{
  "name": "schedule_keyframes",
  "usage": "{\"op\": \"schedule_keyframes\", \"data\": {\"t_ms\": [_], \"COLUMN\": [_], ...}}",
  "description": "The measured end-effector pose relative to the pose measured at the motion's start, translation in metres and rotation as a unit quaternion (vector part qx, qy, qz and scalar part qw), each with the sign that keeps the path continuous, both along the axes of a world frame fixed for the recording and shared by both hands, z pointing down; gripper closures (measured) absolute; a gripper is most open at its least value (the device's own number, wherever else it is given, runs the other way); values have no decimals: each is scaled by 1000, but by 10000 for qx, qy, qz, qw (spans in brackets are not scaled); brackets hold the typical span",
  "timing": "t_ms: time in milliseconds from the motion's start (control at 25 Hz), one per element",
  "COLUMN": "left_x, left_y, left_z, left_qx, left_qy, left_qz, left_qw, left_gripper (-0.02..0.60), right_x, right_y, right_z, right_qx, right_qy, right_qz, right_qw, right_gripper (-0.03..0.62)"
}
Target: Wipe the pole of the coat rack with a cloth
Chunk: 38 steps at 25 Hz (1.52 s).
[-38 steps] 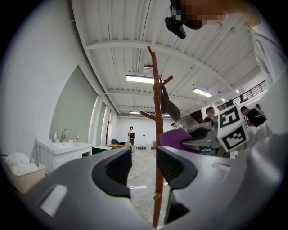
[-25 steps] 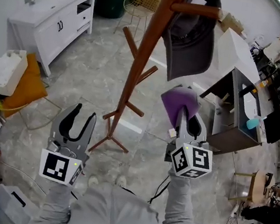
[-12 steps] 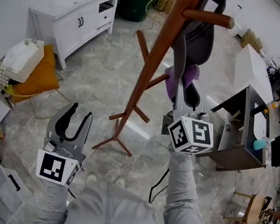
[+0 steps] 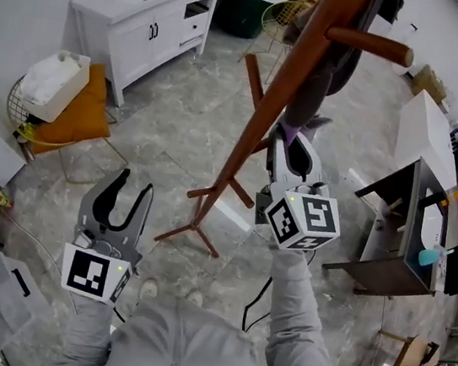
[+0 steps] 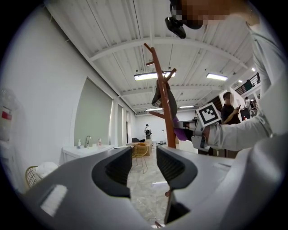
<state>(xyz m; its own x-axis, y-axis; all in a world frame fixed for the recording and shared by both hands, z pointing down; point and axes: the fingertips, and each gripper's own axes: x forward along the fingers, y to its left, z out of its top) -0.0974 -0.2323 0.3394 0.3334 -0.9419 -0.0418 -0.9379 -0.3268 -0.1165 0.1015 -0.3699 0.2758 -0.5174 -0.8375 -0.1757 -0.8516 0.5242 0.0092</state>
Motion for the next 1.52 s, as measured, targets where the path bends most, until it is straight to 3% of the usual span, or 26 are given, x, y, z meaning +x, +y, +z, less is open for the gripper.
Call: {"op": "schedule_keyframes", "data": {"t_ms": [680,920,1240,1520], "left_x": [18,26,32,44], "left_y": [-7,-1,8,15], "left_z": [5,5,6,4], "left_qx": [-16,-16,-26,32], "left_qy": [42,61,84,94], "left_qz": [239,323,443,673], "left_qw": [9997,9995,9990,9977], "left_gripper": [402,402,402,402], "right_x": [-17,-17,5,57], "right_y": [22,35,49,78], "right_z": [49,73,103,100], "right_qx": [-659,-1087,-1564,-1633], "right_qy": [543,1028,1421,1123], "right_qz": [-573,-720,-424,210], "right_qw": [9947,9861,9765,9799], "right_gripper": [537,537,537,537]}}
